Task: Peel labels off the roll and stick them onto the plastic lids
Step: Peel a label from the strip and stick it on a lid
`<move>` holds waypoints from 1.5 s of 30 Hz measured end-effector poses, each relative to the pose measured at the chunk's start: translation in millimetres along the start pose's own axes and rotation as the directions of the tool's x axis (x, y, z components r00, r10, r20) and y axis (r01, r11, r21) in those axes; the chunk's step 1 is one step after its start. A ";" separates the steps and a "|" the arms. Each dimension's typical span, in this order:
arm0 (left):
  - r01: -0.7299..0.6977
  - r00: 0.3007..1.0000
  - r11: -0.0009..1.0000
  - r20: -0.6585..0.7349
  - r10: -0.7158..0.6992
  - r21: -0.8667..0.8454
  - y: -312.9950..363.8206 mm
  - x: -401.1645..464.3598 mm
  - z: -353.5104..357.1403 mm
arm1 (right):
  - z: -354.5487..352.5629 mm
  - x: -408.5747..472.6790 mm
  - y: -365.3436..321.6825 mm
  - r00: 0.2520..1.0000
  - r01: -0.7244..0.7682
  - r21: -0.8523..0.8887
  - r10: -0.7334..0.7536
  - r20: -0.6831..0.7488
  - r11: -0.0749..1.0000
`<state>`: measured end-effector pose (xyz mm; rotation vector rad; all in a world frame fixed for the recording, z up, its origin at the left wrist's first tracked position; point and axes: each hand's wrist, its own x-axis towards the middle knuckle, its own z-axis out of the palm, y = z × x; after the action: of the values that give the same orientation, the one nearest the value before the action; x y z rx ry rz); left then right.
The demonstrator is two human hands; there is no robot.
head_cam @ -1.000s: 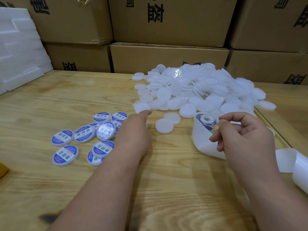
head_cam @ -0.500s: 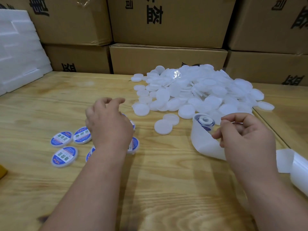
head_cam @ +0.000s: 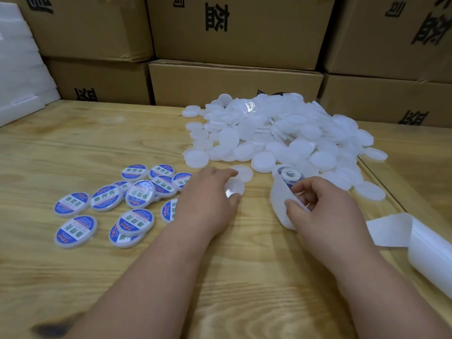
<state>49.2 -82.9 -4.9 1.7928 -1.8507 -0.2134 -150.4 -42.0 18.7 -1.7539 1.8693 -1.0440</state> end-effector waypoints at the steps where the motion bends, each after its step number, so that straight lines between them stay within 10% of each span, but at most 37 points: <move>1: -0.009 1.000 1.000 -0.015 0.008 -0.026 0.8 -0.7 -0.1 | 0.0 -0.4 -0.5 1.000 -0.006 -0.004 0.006 0.020 1.000; 17: -0.130 0.989 0.711 -0.039 0.143 -0.691 34.0 -24.0 5.8 | -2.7 1.1 0.6 0.990 -0.023 0.086 0.011 0.142 0.996; 45: 0.007 0.992 0.695 0.092 0.086 -0.719 35.0 -25.1 3.4 | 0.9 -0.3 4.1 0.969 0.045 0.136 -0.076 0.233 0.990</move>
<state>16.0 -56.2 2.0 1.1892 -1.5461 -0.9176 -152.5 -42.2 15.1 -1.7831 1.5764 -0.9088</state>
